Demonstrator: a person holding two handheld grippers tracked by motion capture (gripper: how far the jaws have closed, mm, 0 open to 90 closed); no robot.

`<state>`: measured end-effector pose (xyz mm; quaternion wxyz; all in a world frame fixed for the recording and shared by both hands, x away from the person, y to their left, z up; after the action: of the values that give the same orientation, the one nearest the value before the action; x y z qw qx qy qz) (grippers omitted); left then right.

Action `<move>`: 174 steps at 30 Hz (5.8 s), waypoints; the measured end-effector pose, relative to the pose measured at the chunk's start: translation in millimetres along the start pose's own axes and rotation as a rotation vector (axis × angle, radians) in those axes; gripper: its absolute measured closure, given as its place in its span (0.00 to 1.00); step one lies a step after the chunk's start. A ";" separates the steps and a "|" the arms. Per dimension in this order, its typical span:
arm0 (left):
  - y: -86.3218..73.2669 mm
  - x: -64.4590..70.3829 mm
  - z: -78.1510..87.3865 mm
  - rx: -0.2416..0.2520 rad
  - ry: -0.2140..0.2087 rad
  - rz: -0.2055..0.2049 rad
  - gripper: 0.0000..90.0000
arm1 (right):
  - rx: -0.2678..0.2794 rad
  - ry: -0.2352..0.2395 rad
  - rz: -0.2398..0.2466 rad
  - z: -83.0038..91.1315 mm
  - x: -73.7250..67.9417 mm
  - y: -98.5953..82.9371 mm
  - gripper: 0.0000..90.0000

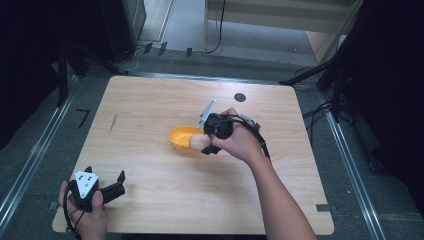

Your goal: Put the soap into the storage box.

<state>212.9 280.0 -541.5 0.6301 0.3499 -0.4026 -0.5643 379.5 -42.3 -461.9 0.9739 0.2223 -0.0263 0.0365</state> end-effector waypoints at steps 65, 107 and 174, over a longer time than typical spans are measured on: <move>1.2 -2.8 -0.8 0.000 -0.022 0.030 0.00 | -0.047 0.026 -0.041 -44.4 43.2 37.4 0.30; 1.0 -0.4 -1.5 -0.002 -0.011 0.008 0.00 | 0.007 -0.007 -0.105 -14.9 5.2 -32.0 0.41; 0.4 2.5 -1.4 0.001 -0.005 -0.025 0.00 | 0.224 -0.136 -0.306 4.1 -97.9 -149.5 0.19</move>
<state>214.4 277.5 -541.4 0.6218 0.3538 -0.3999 -0.5729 294.2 -184.2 -529.3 0.9333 0.3326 -0.0538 -0.1241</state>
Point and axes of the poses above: each handheld gripper's, and its own axes: z roughly backward along the jaws, y roughly out of its top, x roughly to its right, the point moved 4 cm from there along -z, roughly forward along the jaws, and after that the axes turned 10 degrees about z, right-handed, at the moved point
